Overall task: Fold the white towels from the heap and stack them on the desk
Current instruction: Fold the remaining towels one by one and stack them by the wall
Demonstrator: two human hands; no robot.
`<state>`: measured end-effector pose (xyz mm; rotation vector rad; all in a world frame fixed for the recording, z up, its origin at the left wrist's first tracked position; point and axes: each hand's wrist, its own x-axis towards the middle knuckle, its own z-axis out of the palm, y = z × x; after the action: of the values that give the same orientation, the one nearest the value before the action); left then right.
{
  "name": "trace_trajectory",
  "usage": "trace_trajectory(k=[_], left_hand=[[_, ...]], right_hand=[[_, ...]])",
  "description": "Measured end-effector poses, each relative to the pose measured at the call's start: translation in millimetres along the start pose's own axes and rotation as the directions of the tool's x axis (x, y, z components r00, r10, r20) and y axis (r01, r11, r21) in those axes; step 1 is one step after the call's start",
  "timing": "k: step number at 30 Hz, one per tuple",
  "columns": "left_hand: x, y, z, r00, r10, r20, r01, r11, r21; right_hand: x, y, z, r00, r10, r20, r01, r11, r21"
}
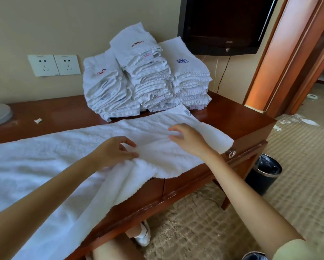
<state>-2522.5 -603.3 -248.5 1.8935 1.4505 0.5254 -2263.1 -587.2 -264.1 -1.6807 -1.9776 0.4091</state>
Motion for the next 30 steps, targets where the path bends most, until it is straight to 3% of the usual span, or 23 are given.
trace_trajectory(k=[2,5,11,14,17,25,28,30], left_hand=[[-16,-9,-6,1.000,0.009,-0.026,-0.009,1.000,-0.007],[-44,-28,-18,0.992,0.061,-0.112,-0.051,0.995,0.091],[-107,-74,-43,0.905,0.231,-0.357,-0.113,0.940,0.322],[-145,-100,-48,0.880,0.226,-0.417,-0.084,0.940,0.331],[-181,-113,-46,0.867,0.310,-0.390,-0.143,0.904,0.402],[-227,-139,-33,0.854,0.372,-0.365,-0.137,0.836,0.531],[-231,-143,-26,0.818,0.448,-0.360,-0.187,0.799,0.571],[-231,-144,-23,0.816,0.494,-0.300,-0.232,0.755,0.614]], right_hand=[[-14,-38,19,0.974,-0.150,0.168,0.116,0.973,0.200],[-26,-84,47,0.894,-0.327,0.307,0.233,0.923,0.307],[-33,-146,81,0.768,-0.521,0.371,0.414,0.847,0.333],[-42,-156,89,0.704,-0.596,0.387,0.479,0.800,0.361],[-59,-168,94,0.635,-0.651,0.415,0.525,0.758,0.387],[-86,-180,115,0.531,-0.765,0.363,0.790,0.602,0.113],[-89,-177,121,0.485,-0.795,0.364,0.857,0.515,-0.017],[-89,-176,122,0.480,-0.799,0.363,0.860,0.510,-0.015]])
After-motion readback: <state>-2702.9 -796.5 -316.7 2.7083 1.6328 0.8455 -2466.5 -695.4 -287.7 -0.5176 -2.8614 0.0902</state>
